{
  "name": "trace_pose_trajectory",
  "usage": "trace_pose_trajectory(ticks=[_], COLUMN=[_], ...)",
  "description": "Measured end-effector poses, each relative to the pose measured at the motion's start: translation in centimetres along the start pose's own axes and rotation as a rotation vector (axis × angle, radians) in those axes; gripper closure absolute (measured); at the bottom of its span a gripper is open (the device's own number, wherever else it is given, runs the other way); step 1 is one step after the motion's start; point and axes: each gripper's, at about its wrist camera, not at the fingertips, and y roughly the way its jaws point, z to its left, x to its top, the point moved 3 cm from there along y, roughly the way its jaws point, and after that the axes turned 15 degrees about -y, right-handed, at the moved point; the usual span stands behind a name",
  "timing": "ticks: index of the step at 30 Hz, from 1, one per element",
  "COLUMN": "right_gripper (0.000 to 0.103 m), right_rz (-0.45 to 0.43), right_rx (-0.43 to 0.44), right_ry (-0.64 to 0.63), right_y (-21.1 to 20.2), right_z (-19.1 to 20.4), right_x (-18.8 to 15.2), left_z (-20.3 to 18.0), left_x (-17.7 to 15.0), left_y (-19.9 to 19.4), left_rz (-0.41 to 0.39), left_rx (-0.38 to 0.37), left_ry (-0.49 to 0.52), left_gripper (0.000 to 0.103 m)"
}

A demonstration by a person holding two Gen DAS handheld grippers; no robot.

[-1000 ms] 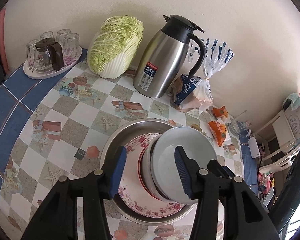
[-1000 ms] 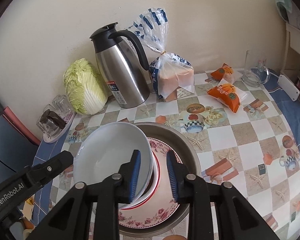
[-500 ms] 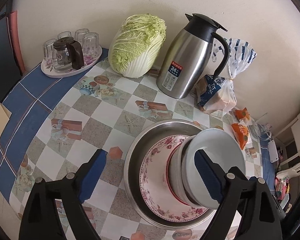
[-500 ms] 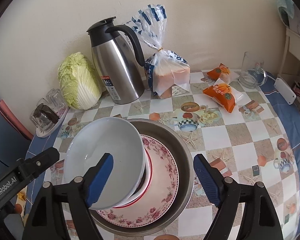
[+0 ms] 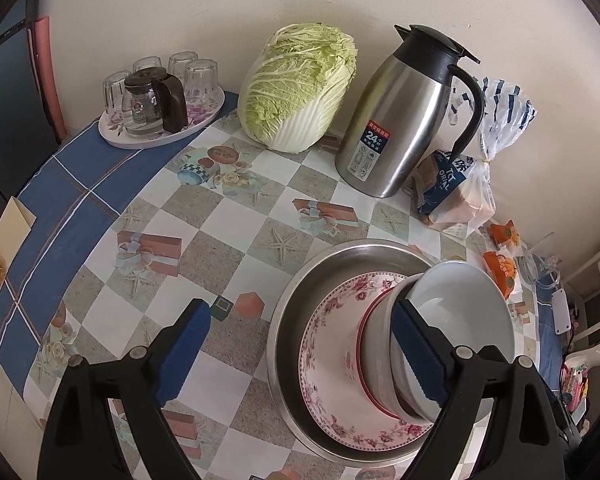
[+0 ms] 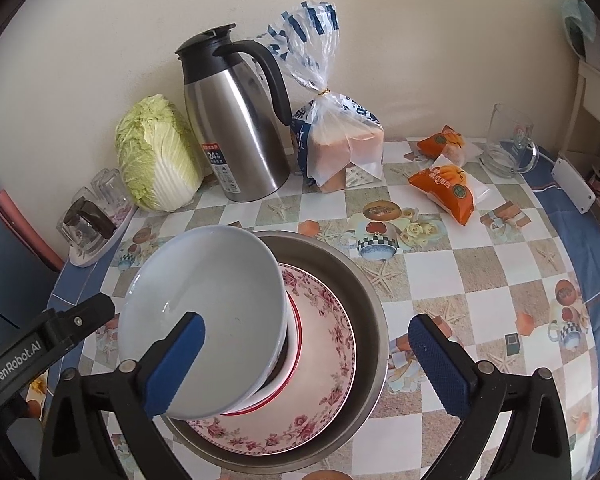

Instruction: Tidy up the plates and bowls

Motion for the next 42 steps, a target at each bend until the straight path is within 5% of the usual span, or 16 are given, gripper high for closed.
trace_pose_trajectory(ticks=[27, 42], right_gripper=[0.0, 0.0], right_rz=[-0.037, -0.042], right_rx=[-0.033, -0.045], right_ry=[-0.022, -0.043], right_y=[-3.3, -6.1], right_z=[-0.9, 0.3], right_x=[0.0, -2.2], left_z=[0.3, 3.9], left_x=[-1.2, -3.4], left_y=[-2.3, -3.1], left_rz=[-0.108, -0.079], left_rx=[0.084, 0.127], left_ry=[0.064, 0.079], left_gripper=[0.011, 0.011])
